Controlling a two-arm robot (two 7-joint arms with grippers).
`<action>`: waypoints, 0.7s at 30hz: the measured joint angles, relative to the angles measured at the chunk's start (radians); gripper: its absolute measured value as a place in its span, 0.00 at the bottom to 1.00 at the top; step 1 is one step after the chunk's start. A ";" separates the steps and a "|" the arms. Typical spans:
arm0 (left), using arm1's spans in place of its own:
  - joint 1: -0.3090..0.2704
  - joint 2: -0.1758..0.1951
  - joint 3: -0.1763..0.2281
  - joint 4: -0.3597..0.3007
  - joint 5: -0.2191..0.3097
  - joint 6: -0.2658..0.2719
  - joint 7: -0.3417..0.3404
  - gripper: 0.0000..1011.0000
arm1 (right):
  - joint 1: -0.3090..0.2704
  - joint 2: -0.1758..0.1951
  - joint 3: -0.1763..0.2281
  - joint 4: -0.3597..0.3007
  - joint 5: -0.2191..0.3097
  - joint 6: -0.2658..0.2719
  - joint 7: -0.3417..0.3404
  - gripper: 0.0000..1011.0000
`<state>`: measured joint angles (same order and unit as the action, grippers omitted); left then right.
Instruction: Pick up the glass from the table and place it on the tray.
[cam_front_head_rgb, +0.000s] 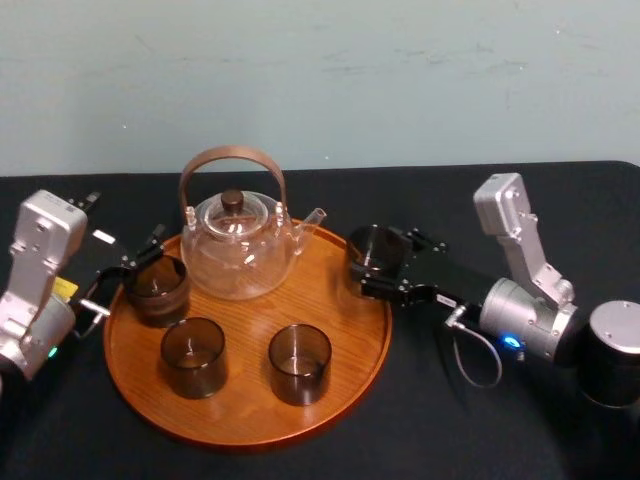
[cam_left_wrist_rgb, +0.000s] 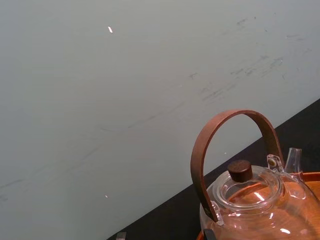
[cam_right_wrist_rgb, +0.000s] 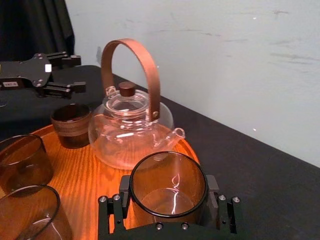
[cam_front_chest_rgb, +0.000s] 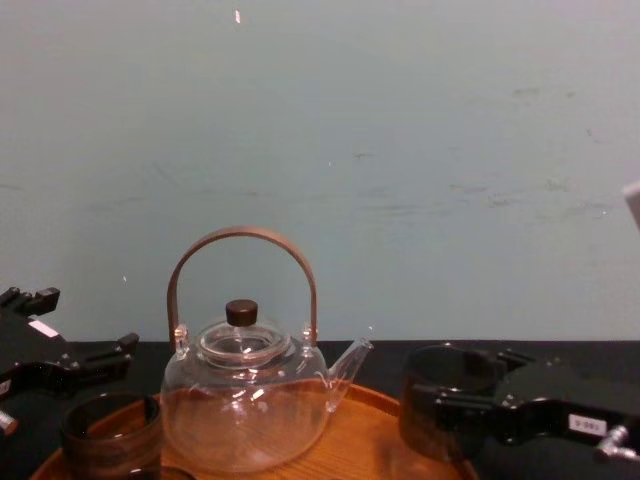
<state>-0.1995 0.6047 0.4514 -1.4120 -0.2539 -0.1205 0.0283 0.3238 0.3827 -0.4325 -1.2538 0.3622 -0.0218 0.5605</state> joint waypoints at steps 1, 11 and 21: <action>0.000 0.000 0.000 0.000 0.000 0.000 0.000 0.99 | 0.005 -0.003 -0.006 0.005 -0.001 0.000 0.003 0.89; 0.000 0.000 0.000 0.000 0.000 0.000 0.000 0.99 | 0.036 -0.024 -0.048 0.037 -0.012 0.003 0.016 0.89; 0.000 0.000 0.000 0.000 0.000 0.000 0.000 0.99 | 0.051 -0.035 -0.071 0.063 -0.034 -0.001 0.007 0.89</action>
<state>-0.1995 0.6047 0.4514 -1.4120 -0.2539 -0.1205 0.0283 0.3749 0.3481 -0.5035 -1.1906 0.3277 -0.0229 0.5670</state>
